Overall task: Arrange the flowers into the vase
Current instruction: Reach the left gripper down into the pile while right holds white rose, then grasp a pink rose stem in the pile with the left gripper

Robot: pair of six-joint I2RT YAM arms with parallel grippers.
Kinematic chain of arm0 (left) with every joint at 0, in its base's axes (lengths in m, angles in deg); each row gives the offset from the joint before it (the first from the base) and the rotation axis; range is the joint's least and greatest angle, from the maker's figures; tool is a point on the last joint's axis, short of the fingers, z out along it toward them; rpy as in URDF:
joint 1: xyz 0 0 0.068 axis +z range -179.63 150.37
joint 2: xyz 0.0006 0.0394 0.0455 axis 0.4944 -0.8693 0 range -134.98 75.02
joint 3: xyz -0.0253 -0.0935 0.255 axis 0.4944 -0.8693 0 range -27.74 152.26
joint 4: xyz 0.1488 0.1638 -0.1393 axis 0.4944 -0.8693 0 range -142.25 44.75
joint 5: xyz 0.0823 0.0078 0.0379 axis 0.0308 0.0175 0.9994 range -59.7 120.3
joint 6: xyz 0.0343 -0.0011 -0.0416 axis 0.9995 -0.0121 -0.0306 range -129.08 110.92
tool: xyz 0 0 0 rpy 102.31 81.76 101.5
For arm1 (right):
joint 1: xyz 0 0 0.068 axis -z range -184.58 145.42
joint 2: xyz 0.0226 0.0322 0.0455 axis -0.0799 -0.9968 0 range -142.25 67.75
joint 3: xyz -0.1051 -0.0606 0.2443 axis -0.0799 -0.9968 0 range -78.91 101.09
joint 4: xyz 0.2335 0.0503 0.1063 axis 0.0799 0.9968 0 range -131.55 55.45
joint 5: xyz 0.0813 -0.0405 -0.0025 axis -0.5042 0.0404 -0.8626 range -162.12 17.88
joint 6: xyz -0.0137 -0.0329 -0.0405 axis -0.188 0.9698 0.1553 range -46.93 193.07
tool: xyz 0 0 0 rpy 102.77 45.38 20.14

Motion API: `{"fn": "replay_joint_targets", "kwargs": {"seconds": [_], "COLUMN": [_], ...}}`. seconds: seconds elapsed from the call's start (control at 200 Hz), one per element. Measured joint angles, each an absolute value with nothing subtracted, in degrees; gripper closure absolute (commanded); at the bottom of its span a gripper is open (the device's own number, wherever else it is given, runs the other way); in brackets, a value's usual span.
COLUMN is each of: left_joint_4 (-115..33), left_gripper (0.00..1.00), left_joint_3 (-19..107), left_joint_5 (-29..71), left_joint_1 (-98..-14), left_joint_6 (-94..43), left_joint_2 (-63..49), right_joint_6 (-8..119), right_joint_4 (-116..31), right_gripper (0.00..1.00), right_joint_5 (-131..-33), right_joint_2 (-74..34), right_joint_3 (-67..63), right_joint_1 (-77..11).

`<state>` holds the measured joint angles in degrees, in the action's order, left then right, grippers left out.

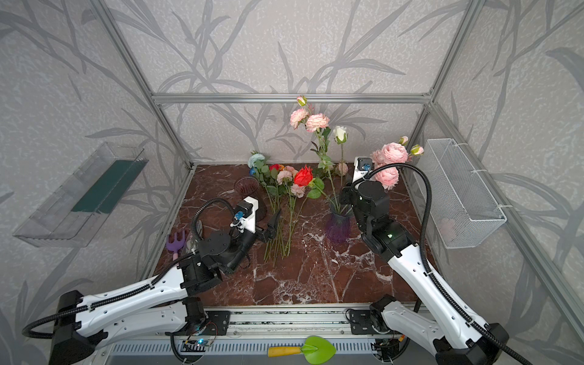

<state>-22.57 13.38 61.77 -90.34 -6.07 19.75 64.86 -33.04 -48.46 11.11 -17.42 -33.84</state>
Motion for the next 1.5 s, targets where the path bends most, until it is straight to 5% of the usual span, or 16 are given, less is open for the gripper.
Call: {"fn": "replay_joint_targets", "kwargs": {"seconds": [0.515,0.775,1.19,1.499], "left_joint_4": [-34.99,-44.12,-53.11,-57.68], "left_gripper": [0.21,0.41,0.40,0.51], "left_joint_3": [19.87,26.78,31.39,39.50], "left_joint_5": [61.46,52.13,36.17,27.67], "left_joint_1": [-85.31,-75.49,-71.71,-70.66], "left_joint_6": [-16.15,-27.97,-41.76,-43.14], "left_joint_2": [12.78,2.05,-17.62,-28.70], "right_joint_6": [64.60,63.42,63.42,63.44], "right_joint_4": [-32.16,-32.03,-31.88,-32.12], "right_gripper": [0.70,0.70,0.69,0.68], "right_joint_5": [-57.68,-60.24,-60.15,-59.58], "right_joint_2": [19.00,22.23,23.87,26.23], "right_joint_3": [-17.05,-18.21,-21.86,-24.39], "right_joint_1": [-37.38,-37.64,-37.64,-37.64]}}
